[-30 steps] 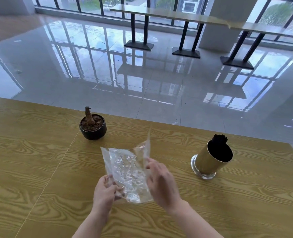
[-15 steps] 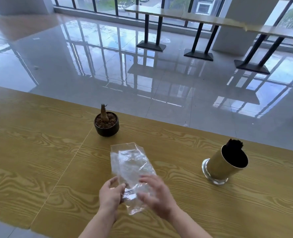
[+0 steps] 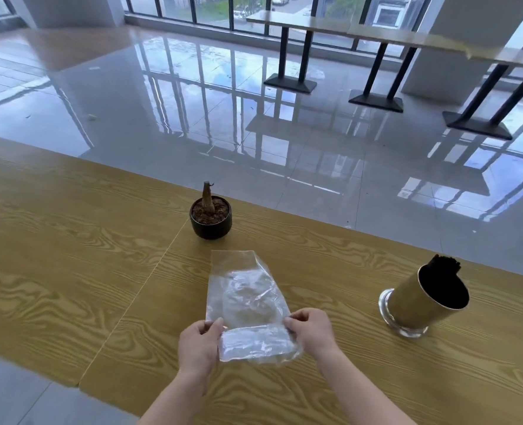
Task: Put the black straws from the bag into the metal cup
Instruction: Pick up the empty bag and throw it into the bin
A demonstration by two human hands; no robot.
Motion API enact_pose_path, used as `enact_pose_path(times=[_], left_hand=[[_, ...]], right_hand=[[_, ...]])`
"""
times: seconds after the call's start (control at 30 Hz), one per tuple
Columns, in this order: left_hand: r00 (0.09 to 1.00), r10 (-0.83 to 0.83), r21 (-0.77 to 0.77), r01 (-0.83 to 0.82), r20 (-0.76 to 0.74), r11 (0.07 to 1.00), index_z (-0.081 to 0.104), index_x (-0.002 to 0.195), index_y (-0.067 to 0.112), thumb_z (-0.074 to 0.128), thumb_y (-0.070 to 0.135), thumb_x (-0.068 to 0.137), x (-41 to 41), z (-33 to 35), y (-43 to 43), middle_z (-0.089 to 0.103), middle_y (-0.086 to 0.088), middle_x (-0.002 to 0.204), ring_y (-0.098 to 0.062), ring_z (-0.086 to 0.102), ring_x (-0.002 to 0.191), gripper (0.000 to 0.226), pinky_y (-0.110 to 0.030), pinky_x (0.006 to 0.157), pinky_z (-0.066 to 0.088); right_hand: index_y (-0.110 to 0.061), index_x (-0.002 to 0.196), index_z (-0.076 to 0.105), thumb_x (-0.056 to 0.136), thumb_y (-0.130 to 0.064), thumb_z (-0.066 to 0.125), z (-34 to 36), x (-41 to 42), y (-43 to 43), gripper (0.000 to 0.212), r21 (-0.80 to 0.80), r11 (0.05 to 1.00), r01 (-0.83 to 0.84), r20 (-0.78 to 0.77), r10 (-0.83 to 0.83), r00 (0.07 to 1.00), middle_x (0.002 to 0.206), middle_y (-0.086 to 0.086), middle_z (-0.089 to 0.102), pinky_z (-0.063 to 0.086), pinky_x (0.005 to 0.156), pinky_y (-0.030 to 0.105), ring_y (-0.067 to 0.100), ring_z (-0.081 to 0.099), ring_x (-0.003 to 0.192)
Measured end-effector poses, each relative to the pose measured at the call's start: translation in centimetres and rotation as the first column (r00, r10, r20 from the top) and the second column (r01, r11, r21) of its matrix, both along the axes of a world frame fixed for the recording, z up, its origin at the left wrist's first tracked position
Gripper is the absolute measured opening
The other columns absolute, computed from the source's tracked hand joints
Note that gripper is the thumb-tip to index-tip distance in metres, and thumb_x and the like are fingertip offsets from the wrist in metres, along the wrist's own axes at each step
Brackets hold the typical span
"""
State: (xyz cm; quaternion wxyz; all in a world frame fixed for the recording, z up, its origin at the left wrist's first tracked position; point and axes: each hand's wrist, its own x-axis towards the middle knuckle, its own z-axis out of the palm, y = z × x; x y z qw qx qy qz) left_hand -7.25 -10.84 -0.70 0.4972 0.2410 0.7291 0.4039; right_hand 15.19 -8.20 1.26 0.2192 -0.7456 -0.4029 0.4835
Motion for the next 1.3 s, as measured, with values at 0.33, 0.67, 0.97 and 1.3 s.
enact_pose_path(times=[0.33, 0.67, 0.97, 1.3], left_hand=[[0.938, 0.095, 0.151, -0.047, -0.332, 0.987, 0.068, 0.066, 0.021, 0.074, 0.032, 0.085, -0.7, 3.3, -5.7, 0.071, 0.0, 0.063, -0.013, 0.062, 0.053, 0.023, -0.036, 0.058, 0.05], [0.843, 0.444, 0.184, -0.406, -0.304, 0.895, 0.072, 0.074, 0.021, 0.075, 0.019, 0.087, -5.1, 5.1, -16.5, 0.074, 0.0, 0.063, -0.019, 0.068, 0.056, 0.013, -0.037, 0.058, 0.056], [0.693, 0.658, 0.178, -0.636, -0.295, 0.751, 0.073, 0.073, 0.021, 0.077, 0.02, 0.085, -10.2, 4.6, -25.9, 0.073, 0.001, 0.06, -0.025, 0.067, 0.061, 0.012, -0.044, 0.067, 0.055], [0.658, 0.686, 0.09, -0.698, -0.31, 0.71, 0.067, 0.074, 0.02, 0.079, 0.016, 0.081, -18.8, -0.8, -36.3, 0.072, 0.001, 0.062, -0.029, 0.069, 0.064, 0.014, -0.046, 0.069, 0.057]], right_hand=[[-0.024, 0.076, 0.07, 0.087, -0.033, 0.069, 3.3, -1.2, -1.8, 0.014, 0.293, 0.897, -0.332, 0.248, 0.264, 0.932, 0.067, -0.008, 0.07, 0.052, 0.064, 0.032, 0.009, 0.064, 0.067], [-0.024, 0.077, 0.074, 0.085, -0.03, 0.074, 5.3, -8.3, -5.3, 0.011, 0.392, 0.734, -0.554, 0.157, 0.54, 0.827, 0.062, -0.012, 0.067, 0.051, 0.063, 0.028, 0.004, 0.061, 0.061], [-0.023, 0.079, 0.073, 0.088, -0.03, 0.073, 5.0, -17.1, -10.4, 0.011, 0.377, 0.546, -0.748, 0.194, 0.743, 0.64, 0.069, -0.01, 0.07, 0.054, 0.064, 0.028, 0.007, 0.064, 0.066], [-0.024, 0.102, 0.07, 0.089, -0.026, 0.071, 0.5, -27.0, -20.5, 0.013, 0.307, 0.45, -0.838, 0.258, 0.809, 0.529, 0.069, -0.012, 0.063, 0.049, 0.063, 0.022, 0.007, 0.06, 0.065]])
